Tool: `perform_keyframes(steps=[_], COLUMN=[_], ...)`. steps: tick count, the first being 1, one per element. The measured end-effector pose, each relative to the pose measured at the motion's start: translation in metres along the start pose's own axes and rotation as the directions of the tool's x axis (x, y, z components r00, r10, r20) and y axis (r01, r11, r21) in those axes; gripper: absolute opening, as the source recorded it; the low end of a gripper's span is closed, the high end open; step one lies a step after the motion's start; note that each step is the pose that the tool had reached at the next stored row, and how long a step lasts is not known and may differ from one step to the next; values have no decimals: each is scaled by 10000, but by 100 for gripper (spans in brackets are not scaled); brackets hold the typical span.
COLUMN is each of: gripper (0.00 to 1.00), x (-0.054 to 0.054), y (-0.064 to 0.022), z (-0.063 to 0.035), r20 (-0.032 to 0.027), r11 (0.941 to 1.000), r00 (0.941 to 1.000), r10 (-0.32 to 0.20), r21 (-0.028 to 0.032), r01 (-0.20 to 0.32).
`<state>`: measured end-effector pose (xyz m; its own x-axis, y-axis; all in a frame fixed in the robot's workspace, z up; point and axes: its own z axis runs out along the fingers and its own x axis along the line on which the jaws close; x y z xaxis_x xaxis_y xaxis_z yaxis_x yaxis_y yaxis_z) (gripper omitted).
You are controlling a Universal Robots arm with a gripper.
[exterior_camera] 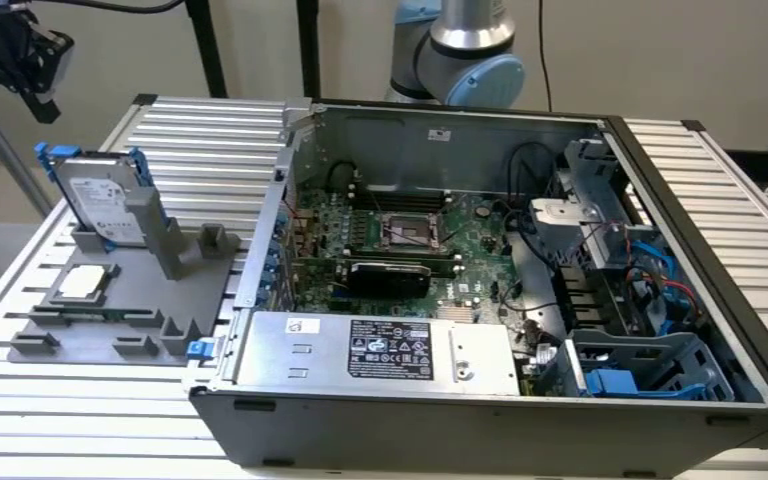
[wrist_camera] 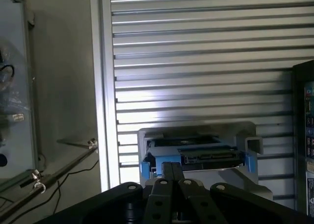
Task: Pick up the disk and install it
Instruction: 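Pick up the disk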
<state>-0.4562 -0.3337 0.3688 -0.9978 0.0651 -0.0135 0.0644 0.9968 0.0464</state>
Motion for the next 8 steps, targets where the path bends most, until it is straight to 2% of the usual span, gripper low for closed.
perform_keyframes(steps=[4, 8], gripper=[0, 0], x=[-1, 0], y=[0, -1], z=[4, 18], r20=[1, -20], r11=[10000, 9987], r00=[10000, 9987], r10=[-11, -504], r21=[9, 55], r01=[11, 504])
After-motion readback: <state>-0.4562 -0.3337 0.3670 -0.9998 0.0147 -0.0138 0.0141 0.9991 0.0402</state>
